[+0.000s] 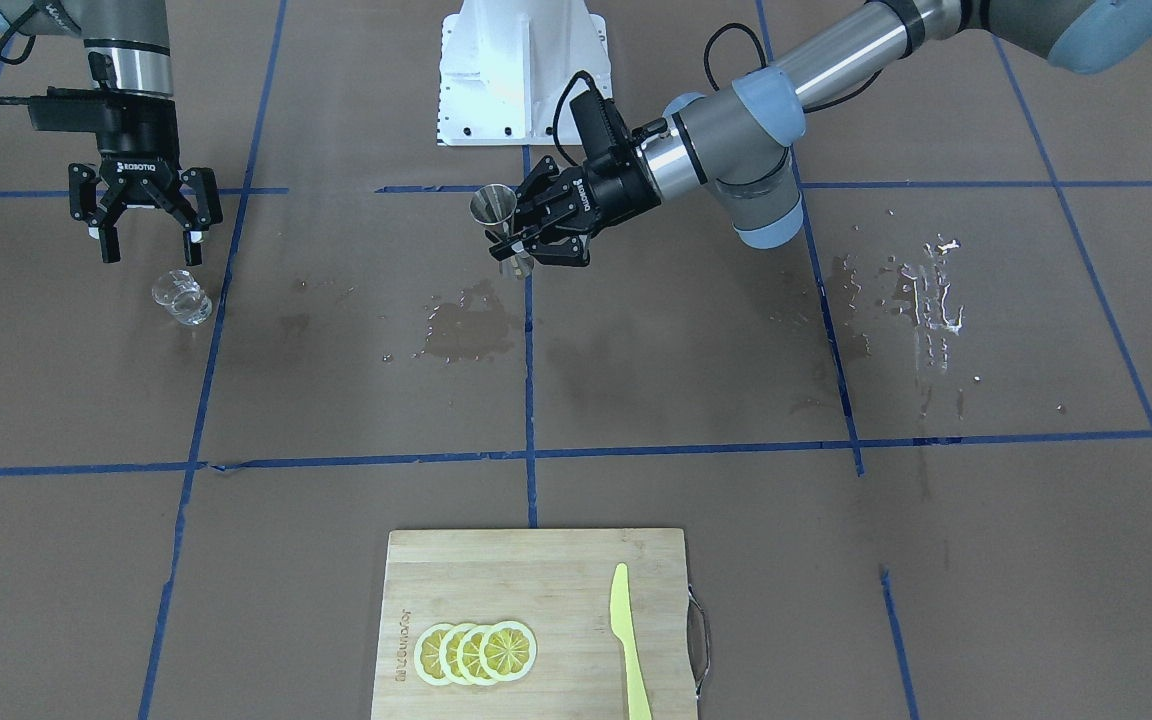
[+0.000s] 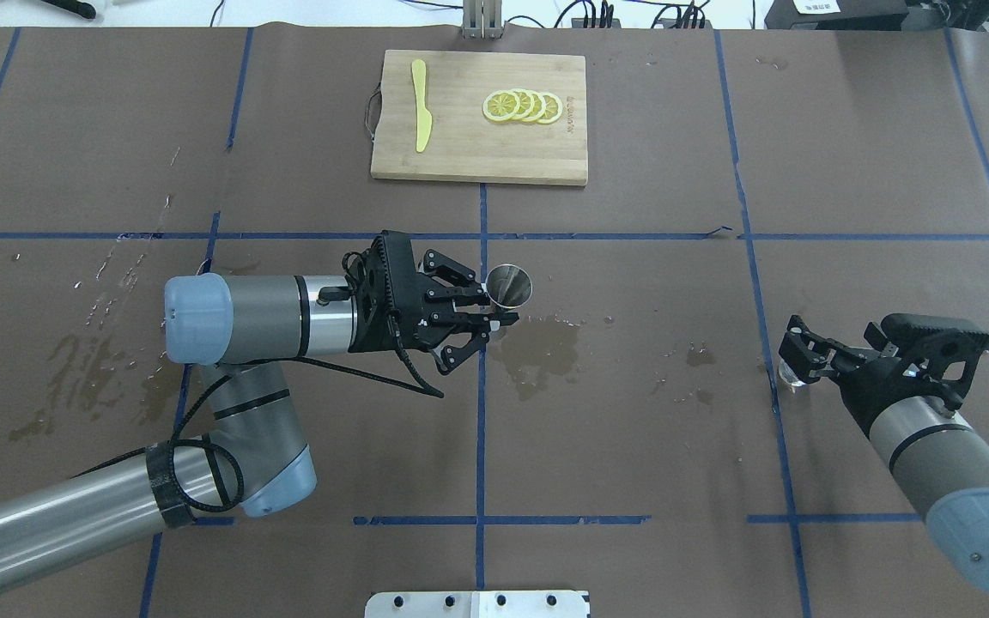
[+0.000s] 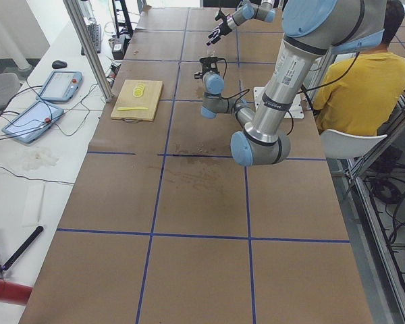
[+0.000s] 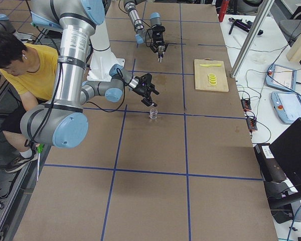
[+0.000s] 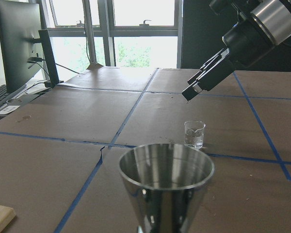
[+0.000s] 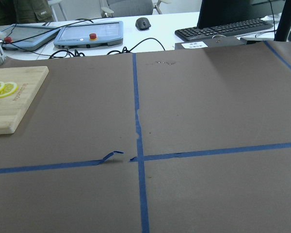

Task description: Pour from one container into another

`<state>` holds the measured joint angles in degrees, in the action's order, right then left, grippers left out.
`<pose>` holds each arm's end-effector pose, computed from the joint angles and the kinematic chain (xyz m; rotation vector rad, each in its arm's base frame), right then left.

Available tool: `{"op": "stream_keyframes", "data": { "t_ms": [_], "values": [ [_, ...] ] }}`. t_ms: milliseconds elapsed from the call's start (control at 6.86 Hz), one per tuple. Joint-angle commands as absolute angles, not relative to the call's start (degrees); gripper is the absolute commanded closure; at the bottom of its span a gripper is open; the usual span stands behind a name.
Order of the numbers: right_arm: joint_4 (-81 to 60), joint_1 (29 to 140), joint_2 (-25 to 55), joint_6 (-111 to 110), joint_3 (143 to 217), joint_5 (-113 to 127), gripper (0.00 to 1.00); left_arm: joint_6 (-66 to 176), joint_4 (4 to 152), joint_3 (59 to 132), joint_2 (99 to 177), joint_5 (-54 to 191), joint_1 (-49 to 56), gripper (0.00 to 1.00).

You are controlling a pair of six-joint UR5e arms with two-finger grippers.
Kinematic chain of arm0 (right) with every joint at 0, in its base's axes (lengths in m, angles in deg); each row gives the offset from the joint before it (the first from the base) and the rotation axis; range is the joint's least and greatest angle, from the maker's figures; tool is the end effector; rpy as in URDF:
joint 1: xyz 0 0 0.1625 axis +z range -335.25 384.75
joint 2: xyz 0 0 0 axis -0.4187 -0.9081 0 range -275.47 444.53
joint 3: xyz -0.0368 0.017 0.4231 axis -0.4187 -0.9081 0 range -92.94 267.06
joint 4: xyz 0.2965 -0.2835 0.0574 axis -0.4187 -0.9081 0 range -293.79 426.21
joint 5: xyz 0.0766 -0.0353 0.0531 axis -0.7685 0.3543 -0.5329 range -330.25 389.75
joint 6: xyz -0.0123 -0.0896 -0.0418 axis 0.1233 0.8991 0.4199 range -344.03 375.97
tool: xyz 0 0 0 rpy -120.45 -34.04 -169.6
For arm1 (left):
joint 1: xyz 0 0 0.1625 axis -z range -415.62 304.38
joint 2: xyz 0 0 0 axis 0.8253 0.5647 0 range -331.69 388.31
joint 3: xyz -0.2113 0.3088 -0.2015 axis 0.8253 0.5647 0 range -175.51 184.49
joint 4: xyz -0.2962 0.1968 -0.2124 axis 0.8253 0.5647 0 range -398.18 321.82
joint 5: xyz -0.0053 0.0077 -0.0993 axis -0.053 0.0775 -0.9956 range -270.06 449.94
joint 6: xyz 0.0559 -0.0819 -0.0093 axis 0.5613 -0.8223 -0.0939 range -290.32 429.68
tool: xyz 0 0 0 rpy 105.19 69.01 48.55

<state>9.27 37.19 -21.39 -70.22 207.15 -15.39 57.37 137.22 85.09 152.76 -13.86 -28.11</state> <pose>-0.3304 -0.2813 0.4500 0.8443 -0.6721 0.4578 0.5272 -0.3981 0.2196 1.4849 1.3465 0.8071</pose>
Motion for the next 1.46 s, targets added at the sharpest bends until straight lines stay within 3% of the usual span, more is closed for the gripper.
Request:
{"op": "stream_keyframes", "data": {
  "t_ms": [0,583,1312],
  "values": [
    [9.3,31.9,-20.9,-75.8,202.7,-4.4,0.00,57.4,137.3,85.2,152.7,-13.9,-28.1,1.00],
    [9.3,30.4,-17.7,-77.3,194.9,0.7,0.00,57.4,137.3,85.2,152.5,-13.9,-28.1,1.00],
    [9.3,28.5,-17.6,-79.1,191.7,2.4,0.00,57.4,137.4,85.3,152.2,-13.9,-28.2,1.00]
  ]
}}
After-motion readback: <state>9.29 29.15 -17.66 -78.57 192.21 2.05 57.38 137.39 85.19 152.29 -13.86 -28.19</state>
